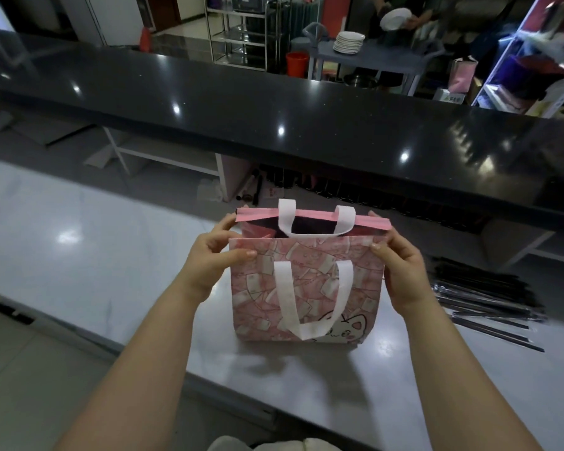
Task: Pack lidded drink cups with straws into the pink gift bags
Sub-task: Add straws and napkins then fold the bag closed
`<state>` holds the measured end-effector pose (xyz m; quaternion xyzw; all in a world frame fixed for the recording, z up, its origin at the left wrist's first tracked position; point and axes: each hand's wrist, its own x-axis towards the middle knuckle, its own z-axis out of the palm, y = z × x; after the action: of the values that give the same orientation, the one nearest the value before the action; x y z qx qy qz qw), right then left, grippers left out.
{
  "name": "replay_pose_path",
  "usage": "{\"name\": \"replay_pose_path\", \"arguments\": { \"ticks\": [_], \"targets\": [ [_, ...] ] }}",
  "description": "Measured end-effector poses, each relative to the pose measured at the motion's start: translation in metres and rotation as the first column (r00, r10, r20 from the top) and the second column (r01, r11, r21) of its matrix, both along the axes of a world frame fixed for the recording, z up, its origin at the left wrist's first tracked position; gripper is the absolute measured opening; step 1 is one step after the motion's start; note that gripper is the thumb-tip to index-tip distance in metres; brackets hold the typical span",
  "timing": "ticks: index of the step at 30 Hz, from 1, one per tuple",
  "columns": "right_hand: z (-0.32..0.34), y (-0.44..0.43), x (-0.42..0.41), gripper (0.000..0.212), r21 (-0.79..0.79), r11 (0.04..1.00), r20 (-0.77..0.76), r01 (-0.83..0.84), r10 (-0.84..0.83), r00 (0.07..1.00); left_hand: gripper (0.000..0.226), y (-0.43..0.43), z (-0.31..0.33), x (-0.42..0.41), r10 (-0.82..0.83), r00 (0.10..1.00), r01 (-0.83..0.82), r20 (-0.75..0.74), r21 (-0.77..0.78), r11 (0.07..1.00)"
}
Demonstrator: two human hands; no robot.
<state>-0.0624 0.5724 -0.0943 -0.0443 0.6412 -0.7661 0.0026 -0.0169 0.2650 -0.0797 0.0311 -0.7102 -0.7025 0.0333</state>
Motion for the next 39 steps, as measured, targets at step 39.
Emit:
{"name": "replay_pose_path", "arguments": {
  "ticks": [39],
  "targets": [
    [0.043,-0.038,-0.010,0.026,0.852,0.461,-0.399,0.246,0.269,0.877,0.021,0.057,0.019,-0.005,-0.105,0.878,-0.398,-0.467,-0.834,0.382]
  ]
}}
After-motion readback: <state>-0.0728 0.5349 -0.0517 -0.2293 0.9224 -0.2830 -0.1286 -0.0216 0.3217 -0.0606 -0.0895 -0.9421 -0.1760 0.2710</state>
